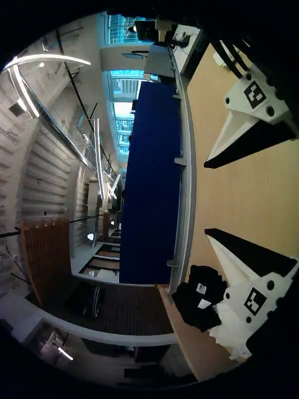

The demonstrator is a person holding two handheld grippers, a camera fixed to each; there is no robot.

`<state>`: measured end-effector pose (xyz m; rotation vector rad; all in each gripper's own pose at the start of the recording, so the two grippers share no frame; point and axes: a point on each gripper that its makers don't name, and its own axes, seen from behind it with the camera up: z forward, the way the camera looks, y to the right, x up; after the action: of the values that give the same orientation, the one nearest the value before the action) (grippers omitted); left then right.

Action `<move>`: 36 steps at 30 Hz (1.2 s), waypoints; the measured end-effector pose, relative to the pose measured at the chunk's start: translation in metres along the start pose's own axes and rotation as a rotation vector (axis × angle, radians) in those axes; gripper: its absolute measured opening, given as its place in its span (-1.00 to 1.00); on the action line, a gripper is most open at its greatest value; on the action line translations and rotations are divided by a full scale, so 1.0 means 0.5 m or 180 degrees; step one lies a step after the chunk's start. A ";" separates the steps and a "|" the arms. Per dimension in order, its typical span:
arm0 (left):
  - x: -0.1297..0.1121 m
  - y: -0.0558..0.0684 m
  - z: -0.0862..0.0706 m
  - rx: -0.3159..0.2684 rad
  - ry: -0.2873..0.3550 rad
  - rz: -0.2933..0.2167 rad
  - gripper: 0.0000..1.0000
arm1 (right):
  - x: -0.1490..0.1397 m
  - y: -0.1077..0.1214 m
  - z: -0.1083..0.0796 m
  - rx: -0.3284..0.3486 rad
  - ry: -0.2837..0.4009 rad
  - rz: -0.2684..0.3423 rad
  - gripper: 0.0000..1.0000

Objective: Fold towel

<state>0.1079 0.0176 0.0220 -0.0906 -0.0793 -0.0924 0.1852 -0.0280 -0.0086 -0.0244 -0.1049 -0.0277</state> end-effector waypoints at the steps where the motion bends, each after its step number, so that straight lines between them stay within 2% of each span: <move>1: -0.004 0.002 0.002 -0.0003 0.0001 0.0005 0.78 | 0.000 0.001 0.002 -0.0007 -0.0001 -0.0012 0.85; 12: -0.038 0.004 0.021 0.0054 0.0029 0.0065 0.78 | -0.011 0.008 0.024 -0.0059 -0.0035 -0.0078 0.85; 24: -0.092 -0.006 0.009 0.0133 0.0074 0.0129 0.78 | -0.007 0.018 0.030 -0.0084 0.0002 -0.0090 0.85; 36: -0.149 -0.040 -0.011 0.0249 0.0160 0.0137 0.78 | -0.038 0.012 0.038 -0.0091 -0.0013 -0.0126 0.85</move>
<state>0.0326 0.0039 0.0121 -0.0118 -0.0308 -0.0483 0.1645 -0.0210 0.0081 -0.0511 -0.1091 -0.0688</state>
